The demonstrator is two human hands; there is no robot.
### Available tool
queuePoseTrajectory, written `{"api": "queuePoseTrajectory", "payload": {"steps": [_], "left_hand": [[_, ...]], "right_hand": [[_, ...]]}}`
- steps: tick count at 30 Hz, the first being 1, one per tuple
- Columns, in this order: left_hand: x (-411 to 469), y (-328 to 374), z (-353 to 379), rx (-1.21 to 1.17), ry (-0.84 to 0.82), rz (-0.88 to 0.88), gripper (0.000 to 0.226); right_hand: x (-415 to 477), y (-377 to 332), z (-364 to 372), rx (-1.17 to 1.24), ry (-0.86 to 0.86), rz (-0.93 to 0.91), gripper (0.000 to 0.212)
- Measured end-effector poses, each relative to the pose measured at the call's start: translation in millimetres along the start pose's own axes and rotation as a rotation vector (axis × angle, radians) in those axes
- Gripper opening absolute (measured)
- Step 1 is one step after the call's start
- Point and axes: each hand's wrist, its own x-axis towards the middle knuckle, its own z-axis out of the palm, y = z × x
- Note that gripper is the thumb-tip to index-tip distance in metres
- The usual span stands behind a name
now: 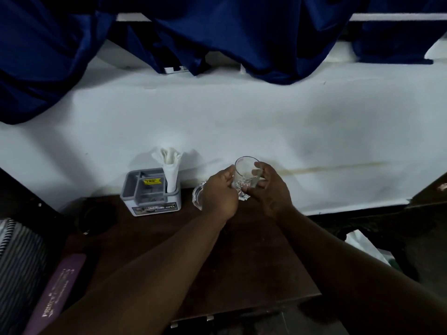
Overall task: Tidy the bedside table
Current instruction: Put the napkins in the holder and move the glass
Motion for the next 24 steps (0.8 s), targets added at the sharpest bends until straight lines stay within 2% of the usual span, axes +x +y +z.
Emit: {"api": "queuePoseTrajectory", "payload": {"steps": [7, 11, 19, 24], "left_hand": [[-4, 33, -41, 0.031, 0.047, 0.135, 0.067], [-9, 34, -67, -0.01, 0.046, 0.099, 0.067], [-7, 5, -87, 0.0, 0.046, 0.079, 0.069], [-5, -20, -82, 0.025, 0.049, 0.042, 0.066]], "right_hand": [[-7, -48, 1, 0.065, -0.015, -0.093, 0.073], [-10, -63, 18, 0.067, -0.066, -0.095, 0.078], [-4, -56, 50, 0.05, -0.132, -0.074, 0.074], [-3, -40, 63, 0.043, -0.157, -0.037, 0.085]]}}
